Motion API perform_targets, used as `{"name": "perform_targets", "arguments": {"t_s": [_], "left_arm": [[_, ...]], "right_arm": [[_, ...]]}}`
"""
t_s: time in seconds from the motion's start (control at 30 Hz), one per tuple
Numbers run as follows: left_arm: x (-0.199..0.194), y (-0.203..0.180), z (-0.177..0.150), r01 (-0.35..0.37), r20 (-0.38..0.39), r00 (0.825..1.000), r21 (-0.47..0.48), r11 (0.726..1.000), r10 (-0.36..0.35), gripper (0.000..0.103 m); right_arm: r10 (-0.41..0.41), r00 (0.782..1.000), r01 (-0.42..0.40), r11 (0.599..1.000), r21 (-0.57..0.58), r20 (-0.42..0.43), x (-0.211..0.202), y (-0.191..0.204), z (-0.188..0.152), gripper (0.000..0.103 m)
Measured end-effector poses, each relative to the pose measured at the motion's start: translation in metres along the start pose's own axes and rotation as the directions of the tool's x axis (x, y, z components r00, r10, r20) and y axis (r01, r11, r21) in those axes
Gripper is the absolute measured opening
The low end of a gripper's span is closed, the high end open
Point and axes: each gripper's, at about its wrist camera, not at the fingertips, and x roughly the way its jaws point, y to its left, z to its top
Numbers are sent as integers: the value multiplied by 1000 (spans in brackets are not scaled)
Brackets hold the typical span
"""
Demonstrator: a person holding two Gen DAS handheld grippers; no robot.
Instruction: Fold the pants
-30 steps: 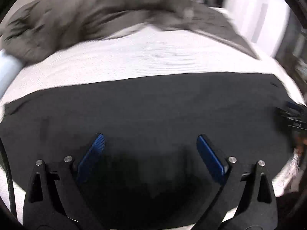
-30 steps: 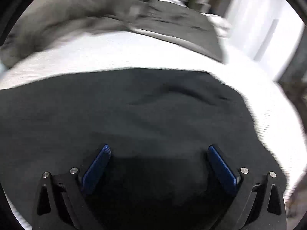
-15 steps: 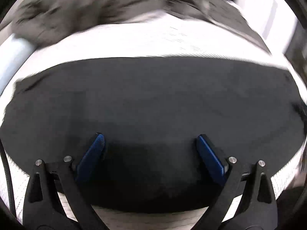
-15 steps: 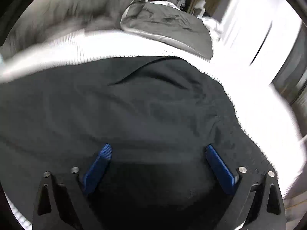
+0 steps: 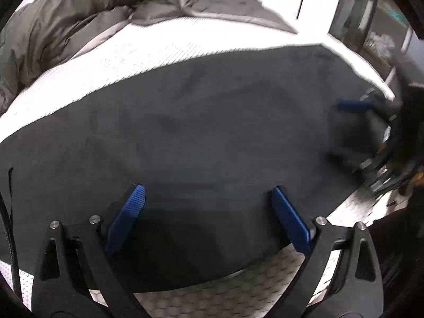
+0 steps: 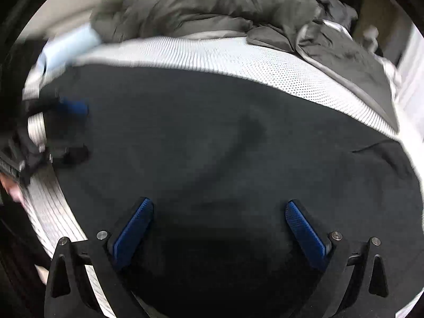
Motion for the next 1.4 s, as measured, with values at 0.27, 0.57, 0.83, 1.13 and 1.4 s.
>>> {"name": "perform_targets", "arguments": {"t_s": [0.27, 0.57, 0.83, 1.13, 1.4], "left_arm": [[-8, 116, -5, -101, -16, 995, -196, 975, 99, 101], [14, 104, 53, -150, -11, 989, -170, 974, 150, 101], [98, 67, 125, -112, -124, 988, -167, 980, 91, 102], [71, 155, 105, -347, -120, 938, -307, 886, 325, 96], [11, 178, 84, -211, 1, 974, -354, 911, 226, 90]], "right_arm": [[-361, 932, 340, 835, 432, -35, -55, -168, -77, 102], [-303, 953, 275, 855, 440, -6, -37, -150, -17, 102], [-131, 989, 146, 932, 333, -69, 46, -75, 57, 102], [-152, 981, 185, 923, 337, -124, 66, -99, 53, 102], [-160, 979, 193, 922, 335, -125, 71, -115, 54, 102]]}}
